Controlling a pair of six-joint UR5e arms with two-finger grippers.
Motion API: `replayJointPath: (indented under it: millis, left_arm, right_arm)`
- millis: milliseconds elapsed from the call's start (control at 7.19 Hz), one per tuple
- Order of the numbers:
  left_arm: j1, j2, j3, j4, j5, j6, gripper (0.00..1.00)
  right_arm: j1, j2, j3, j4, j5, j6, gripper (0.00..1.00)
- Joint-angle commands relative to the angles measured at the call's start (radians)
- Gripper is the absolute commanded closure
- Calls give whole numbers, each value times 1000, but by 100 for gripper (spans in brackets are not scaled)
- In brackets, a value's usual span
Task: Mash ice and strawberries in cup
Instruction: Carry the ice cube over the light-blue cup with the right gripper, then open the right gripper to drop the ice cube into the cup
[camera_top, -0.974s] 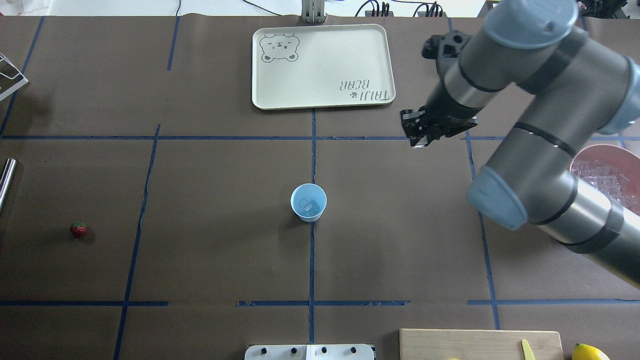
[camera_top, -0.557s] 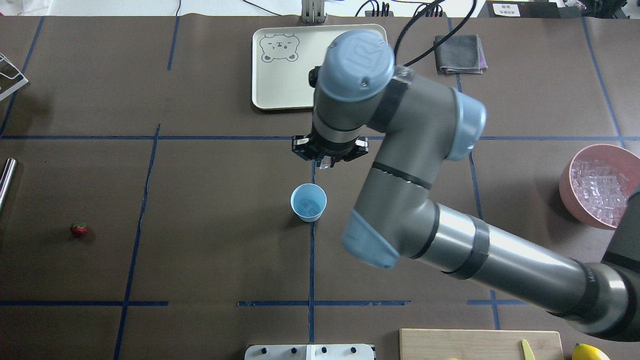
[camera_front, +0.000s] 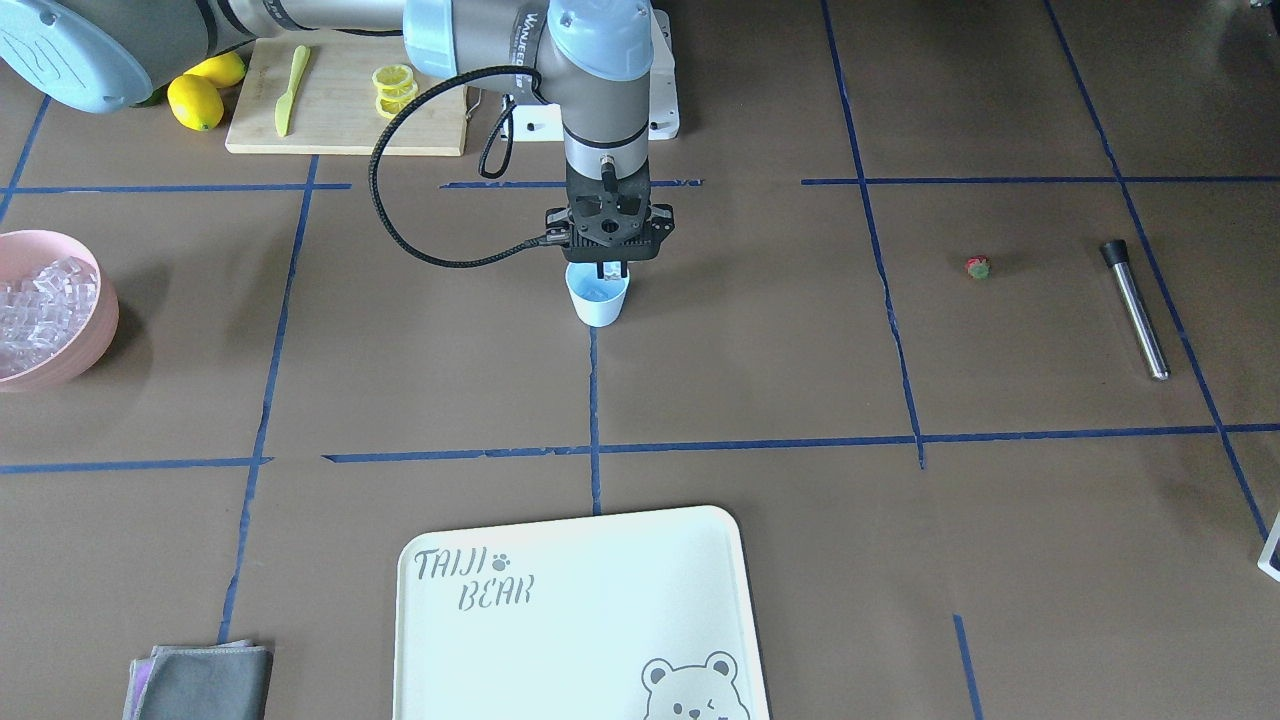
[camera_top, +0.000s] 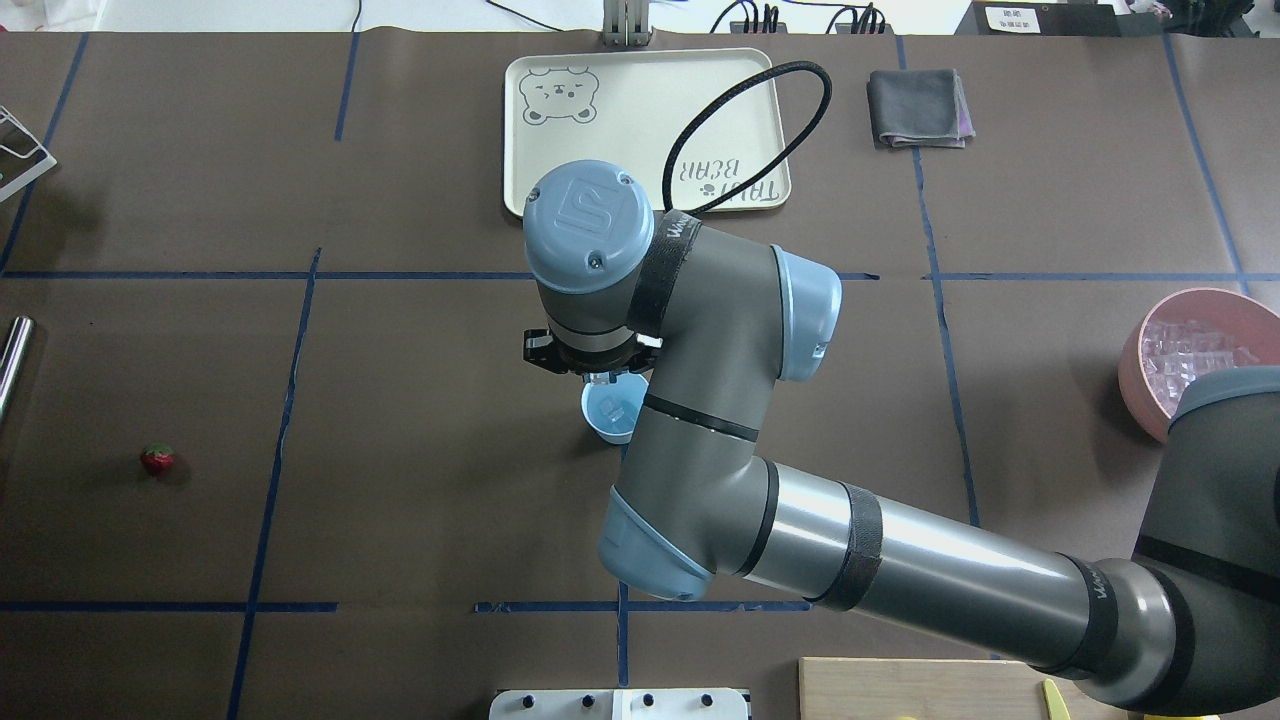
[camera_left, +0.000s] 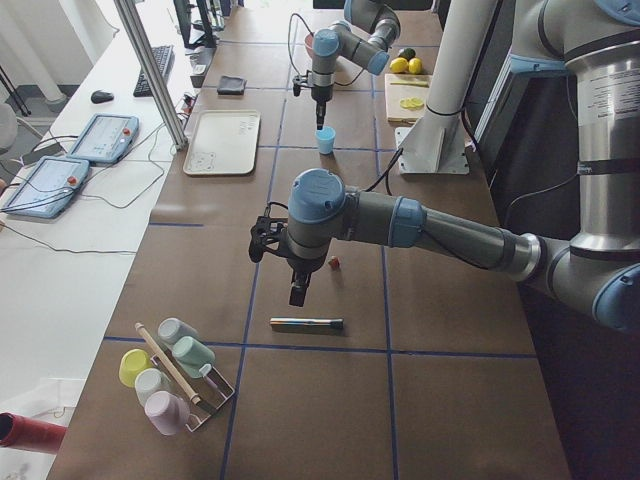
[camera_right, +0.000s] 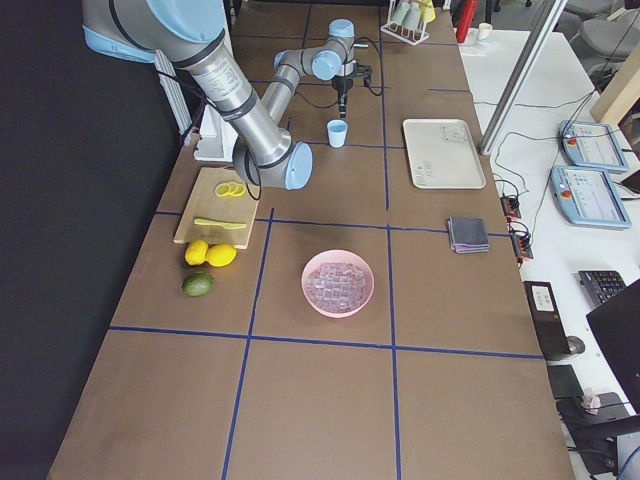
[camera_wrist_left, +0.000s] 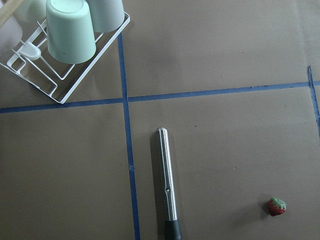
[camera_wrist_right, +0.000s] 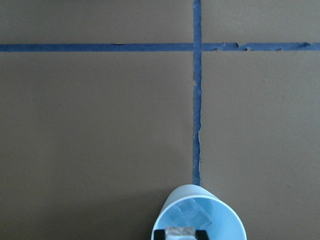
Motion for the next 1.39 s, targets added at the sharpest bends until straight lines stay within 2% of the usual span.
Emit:
replayJointPath:
  millis: [0, 278, 557, 696, 835, 974, 1252]
  left_arm:
    - [0, 0, -3, 0, 0, 0, 0]
    - [0, 0, -3, 0, 0, 0, 0]
    - [1, 0, -3, 0, 0, 0, 0]
    - [0, 0, -3, 0, 0, -2, 0]
    - [0, -1, -3, 0, 0, 0, 0]
    - [1, -1, -3, 0, 0, 0, 0]
    - [1, -1, -5, 0, 0, 0, 0]
  right_arm:
    - [-8, -17, -3, -2, 1, 9, 99]
    - [-8, -26, -10, -2, 5, 9, 97]
    - [-10, -26, -12, -2, 8, 10, 65]
    - [-11, -28, -12, -2, 8, 12, 35]
    - [-11, -26, -12, -2, 8, 12, 17]
    - [-10, -26, -10, -2, 8, 12, 5]
    - [-10, -25, 2, -3, 10, 16, 1]
